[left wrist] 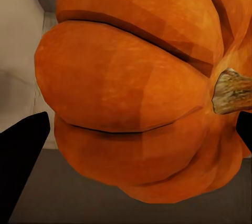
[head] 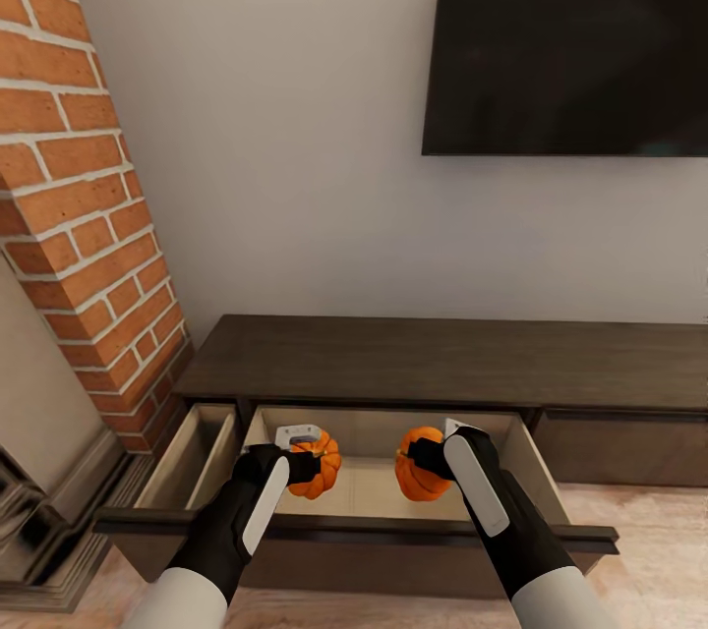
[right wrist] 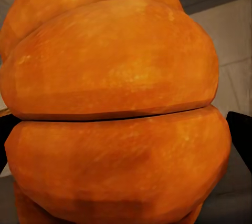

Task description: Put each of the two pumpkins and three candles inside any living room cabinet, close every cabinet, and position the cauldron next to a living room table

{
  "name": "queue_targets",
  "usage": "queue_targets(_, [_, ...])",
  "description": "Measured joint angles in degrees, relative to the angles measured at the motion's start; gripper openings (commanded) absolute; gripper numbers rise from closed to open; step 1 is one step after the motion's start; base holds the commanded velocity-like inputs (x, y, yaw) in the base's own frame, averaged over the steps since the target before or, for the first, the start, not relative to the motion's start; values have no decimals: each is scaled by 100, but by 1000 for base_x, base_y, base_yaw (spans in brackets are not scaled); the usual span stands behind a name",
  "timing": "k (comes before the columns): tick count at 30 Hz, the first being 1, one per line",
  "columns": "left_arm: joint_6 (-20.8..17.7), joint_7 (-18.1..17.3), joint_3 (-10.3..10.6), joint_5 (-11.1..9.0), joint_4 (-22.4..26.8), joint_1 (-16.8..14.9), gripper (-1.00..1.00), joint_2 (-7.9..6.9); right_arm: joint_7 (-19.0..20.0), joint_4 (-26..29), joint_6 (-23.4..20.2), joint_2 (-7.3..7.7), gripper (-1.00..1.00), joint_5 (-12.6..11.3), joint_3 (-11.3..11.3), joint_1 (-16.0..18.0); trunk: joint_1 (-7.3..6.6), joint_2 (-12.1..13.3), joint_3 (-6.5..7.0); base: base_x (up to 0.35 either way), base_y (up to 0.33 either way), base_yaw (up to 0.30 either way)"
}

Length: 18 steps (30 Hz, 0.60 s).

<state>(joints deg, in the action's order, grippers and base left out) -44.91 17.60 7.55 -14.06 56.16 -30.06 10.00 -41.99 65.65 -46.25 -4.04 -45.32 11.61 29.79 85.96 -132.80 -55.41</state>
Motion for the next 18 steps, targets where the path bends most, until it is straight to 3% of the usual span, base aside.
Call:
queue_targets(6, [8,0,0,-7,0,0,-100,0,0,0,-4,0,-100,12,0,0,0,0,0,0,-165,0])
queue_targets(12, [7,0,0,-7,0,0,-100,0,0,0,-3,0,-100,10,4,0,0,0,0,3,-12,0])
queue_targets(18, [10,0,0,0,0,0,-100,0,0,0,-3,0,-100,12,6,0,0,0,0,151,36,0])
